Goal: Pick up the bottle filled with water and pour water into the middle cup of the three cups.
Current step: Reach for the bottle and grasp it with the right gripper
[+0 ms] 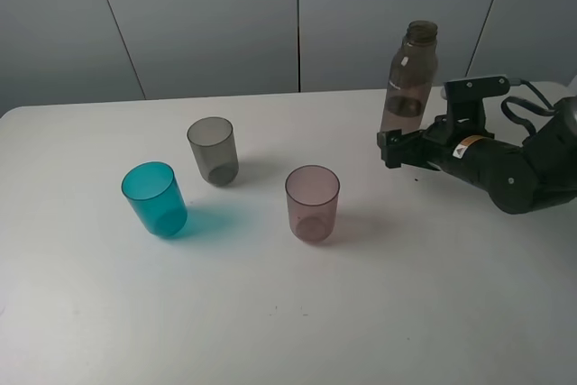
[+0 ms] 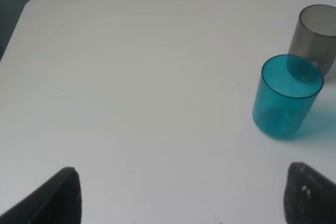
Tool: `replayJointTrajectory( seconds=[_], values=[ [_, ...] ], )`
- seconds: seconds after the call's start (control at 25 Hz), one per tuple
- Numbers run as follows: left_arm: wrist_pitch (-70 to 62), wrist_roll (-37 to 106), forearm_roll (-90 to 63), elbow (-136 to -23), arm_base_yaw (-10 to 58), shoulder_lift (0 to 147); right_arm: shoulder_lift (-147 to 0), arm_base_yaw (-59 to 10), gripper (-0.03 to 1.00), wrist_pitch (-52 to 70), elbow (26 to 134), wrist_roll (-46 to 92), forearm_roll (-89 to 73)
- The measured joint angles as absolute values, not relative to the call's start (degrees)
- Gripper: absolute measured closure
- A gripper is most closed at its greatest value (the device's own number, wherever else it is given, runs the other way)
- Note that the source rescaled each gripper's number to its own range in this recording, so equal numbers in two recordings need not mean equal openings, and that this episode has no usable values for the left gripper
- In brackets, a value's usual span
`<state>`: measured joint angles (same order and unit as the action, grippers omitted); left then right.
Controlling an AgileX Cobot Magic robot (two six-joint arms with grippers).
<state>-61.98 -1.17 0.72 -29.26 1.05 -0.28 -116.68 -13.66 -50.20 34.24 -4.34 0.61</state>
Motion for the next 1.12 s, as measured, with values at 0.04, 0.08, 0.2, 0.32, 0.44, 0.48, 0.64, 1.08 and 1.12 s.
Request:
replayJointTrajectory(
  seconds=[0.04, 0.08, 0.2, 0.32, 0.44, 0.48, 0.64, 1.08, 1.12],
  values=[
    [-61.98, -1.17, 0.72, -29.26, 1.05, -0.28, -116.68, -13.66, -0.03, -51.2, 34.69, -4.34, 0.46],
    [-61.98, -1.09, 0.72, -29.26, 1.05, -0.28, -116.71, -13.66, -0.03, -52.15, 35.14, -4.22, 0.37],
    [-61.98, -0.96, 0.72, -29.26, 1.05, -0.28, -117.51, -13.66, -0.03, -54.6, 36.42, -3.88, -0.55],
    [-61.98, -0.96, 0.72, -29.26, 1.05, -0.28, -118.82, -13.66, -0.03, -54.95, 37.8, -3.88, -0.89],
    [-61.98, -0.96, 0.72, -29.26, 1.05, -0.28, -119.93, -13.66, -0.03, -55.37, 39.11, -3.88, -0.89],
    [-61.98, -0.96, 0.72, -29.26, 1.05, -0.28, -120.19, -13.66, -0.03, -55.63, 39.38, -3.75, -0.89],
    [-61.98, -0.96, 0.72, -29.26, 1.05, -0.28, -121.27, -13.66, -0.03, -56.25, 41.3, -3.22, -0.89],
    [-61.98, -0.96, 0.72, -29.26, 1.05, -0.28, -124.61, -13.66, -0.03, -57.67, 45.01, -2.28, -0.89],
    [-61.98, -0.96, 0.72, -29.26, 1.05, -0.28, -124.58, -13.66, -0.03, -57.9, 45.01, -2.28, -0.89]
  ],
)
